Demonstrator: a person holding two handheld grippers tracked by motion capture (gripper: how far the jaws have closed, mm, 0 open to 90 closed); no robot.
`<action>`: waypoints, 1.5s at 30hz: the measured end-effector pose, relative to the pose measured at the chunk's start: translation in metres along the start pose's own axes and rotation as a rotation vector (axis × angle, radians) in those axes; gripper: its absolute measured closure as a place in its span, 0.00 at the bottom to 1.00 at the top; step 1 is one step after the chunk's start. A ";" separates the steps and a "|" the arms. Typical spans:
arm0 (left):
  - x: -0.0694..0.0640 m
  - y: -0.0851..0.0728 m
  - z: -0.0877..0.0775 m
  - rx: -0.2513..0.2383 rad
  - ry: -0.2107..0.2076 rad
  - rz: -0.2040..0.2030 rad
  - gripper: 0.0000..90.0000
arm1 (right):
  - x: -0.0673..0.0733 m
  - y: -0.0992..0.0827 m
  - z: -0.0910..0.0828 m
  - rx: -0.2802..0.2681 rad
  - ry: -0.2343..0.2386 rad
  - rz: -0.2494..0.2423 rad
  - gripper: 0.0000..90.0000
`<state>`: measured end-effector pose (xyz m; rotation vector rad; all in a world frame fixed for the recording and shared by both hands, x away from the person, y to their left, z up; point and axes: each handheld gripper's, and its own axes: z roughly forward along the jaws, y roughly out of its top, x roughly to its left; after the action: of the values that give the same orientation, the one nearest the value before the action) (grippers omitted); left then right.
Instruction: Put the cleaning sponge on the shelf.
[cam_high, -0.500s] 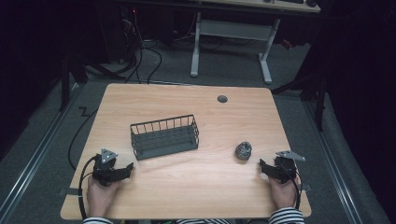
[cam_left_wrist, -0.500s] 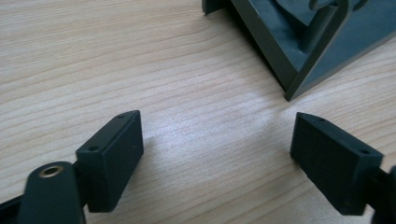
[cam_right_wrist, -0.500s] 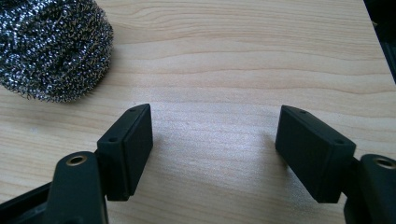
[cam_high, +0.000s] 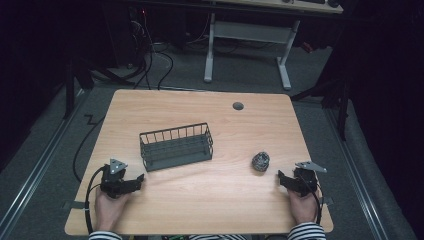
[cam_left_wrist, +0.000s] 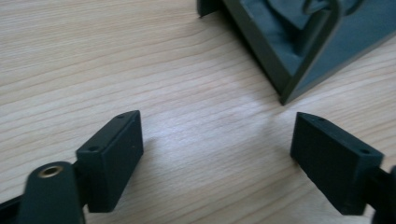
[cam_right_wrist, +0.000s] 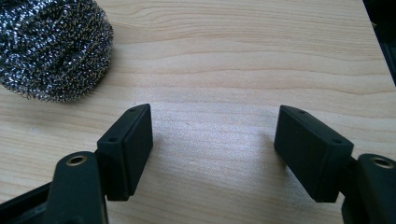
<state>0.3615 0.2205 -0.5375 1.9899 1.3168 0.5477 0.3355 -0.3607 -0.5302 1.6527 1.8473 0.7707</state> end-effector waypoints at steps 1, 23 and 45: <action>-0.001 0.000 0.000 -0.005 -0.013 0.001 0.20 | 0.000 0.000 0.000 0.000 0.000 0.000 0.31; -0.023 0.018 0.002 -0.022 -0.105 0.062 0.42 | 0.000 0.000 0.000 0.000 0.000 -0.002 0.32; -0.026 0.026 0.007 -0.048 -0.127 0.066 0.70 | 0.000 0.000 0.000 0.000 0.000 -0.002 0.32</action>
<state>0.3725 0.1873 -0.5226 1.9999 1.1546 0.4709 0.3353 -0.3606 -0.5302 1.6503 1.8486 0.7705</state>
